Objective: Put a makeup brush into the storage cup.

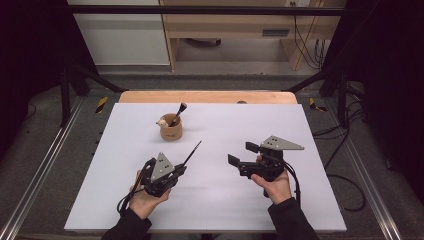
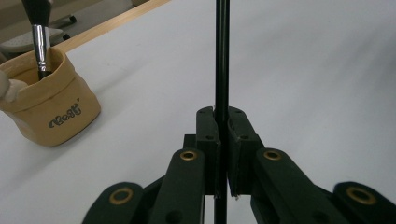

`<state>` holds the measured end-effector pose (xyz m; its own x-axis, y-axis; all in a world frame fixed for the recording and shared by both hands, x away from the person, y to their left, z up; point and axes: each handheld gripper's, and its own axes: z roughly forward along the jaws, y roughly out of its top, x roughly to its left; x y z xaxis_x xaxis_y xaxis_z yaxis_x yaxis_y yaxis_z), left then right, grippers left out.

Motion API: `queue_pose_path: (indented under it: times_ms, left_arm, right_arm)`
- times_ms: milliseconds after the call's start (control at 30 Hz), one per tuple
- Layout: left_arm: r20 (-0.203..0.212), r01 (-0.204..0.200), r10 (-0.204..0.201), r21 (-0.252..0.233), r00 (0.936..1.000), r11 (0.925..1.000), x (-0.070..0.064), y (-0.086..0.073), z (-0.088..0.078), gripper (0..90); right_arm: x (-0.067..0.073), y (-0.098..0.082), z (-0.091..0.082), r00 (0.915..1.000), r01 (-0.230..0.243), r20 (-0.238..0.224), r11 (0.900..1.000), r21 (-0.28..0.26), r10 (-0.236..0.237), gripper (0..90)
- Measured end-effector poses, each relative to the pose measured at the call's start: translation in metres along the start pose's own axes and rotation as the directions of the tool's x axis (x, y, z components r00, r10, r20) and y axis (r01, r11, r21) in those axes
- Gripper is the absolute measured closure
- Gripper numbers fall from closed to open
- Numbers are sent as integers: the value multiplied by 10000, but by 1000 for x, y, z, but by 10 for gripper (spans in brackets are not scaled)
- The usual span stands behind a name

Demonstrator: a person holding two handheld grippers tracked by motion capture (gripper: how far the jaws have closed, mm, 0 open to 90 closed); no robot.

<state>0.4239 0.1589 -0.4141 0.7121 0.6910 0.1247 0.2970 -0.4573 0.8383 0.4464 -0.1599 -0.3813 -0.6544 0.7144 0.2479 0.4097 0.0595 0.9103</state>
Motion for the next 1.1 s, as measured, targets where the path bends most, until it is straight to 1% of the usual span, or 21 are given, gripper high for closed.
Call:
queue_pose_path:
  times_ms: [67, 100, 133, 167, 300, 367, 400, 433, 467, 567, 633, 667, 700, 733, 800, 833, 1000, 1100]
  left_arm:
    - [-74, 182, -182, -8, 9998, 9998, -2, 2, 2, 848]
    - [-74, 182, -182, -8, 9998, 9998, -2, 2, 2, 848]
    - [-89, 313, -313, -56, 9995, 9995, -3, 3, 3, 848]
    - [-89, 313, -313, -56, 9995, 9995, -3, 3, 3, 847]
    - [-141, 660, -663, -192, 9977, 9976, -5, 6, 6, 848]
    - [-133, 716, -719, -223, 9973, 9972, -5, 6, 7, 848]
    - [-185, 771, -775, -235, 9968, 9967, -7, 8, 8, 848]
    - [-185, 771, -775, -235, 9968, 9967, -7, 8, 8, 848]
    - [-86, 811, -813, -281, 9966, 9963, -8, 8, 9, 848]
    - [-56, 841, -843, -308, 9964, 9960, -12, 10, 13, 848]
    - [-98, 854, -858, -301, 9963, 9959, -14, 12, 14, 848]
    - [-86, 872, -875, -289, 9961, 9958, -15, 12, 15, 848]
    - [-110, 950, -954, -311, 9954, 9950, -16, 13, 16, 848]
    - [-127, 1020, -1023, -287, 9947, 9944, -17, 14, 18, 848]
    - [-169, 1047, -1053, -297, 9943, 9941, -18, 14, 19, 848]
    - [-190, 1125, -1132, -325, 9934, 9931, -20, 15, 20, 847]
    - [-229, 1201, -1208, -302, 9924, 9923, -23, 17, 22, 848]
    - [-218, 1220, -1226, -292, 9922, 9921, -25, 18, 24, 847]
  right_arm:
    - [1, 0, 1, 10000, -89, -14, 9999, -50, 89, 178]
    - [1, 0, 1, 10000, -89, -14, 9999, -50, 89, 178]
    - [2, 0, 2, 9998, -192, -92, 9998, -109, 191, 185]
    - [2, 0, 2, 9996, -251, -138, 9996, -148, 249, 187]
    - [4, -1, 4, 9988, -430, -224, 9987, -287, 424, 200]
    - [4, -1, 5, 9986, -464, -251, 9985, -305, 456, 202]
    - [5, -1, 6, 9980, -563, -301, 9978, -358, 552, 210]
    - [5, -1, 6, 9980, -563, -301, 9978, -358, 552, 210]
    - [6, -1, 7, 9973, -641, -389, 9971, -408, 625, 218]
    - [7, -2, 10, 9961, -777, -441, 9961, -413, 759, 231]
    - [9, -3, 12, 9956, -828, -473, 9957, -406, 808, 236]
    - [10, -4, 15, 9944, -934, -542, 9947, -433, 910, 244]
    - [10, -4, 15, 9944, -934, -542, 9947, -433, 910, 244]
    - [12, -4, 18, 9925, -1072, -637, 9932, -455, 1042, 253]
    - [13, -5, 21, 9916, -1123, -698, 9925, -476, 1089, 262]
    - [14, -5, 22, 9913, -1149, -707, 9923, -472, 1114, 265]
    - [17, -7, 26, 9892, -1278, -785, 9905, -508, 1236, 291]
    - [19, -7, 29, 9854, -1478, -927, 9879, -478, 1430, 303]
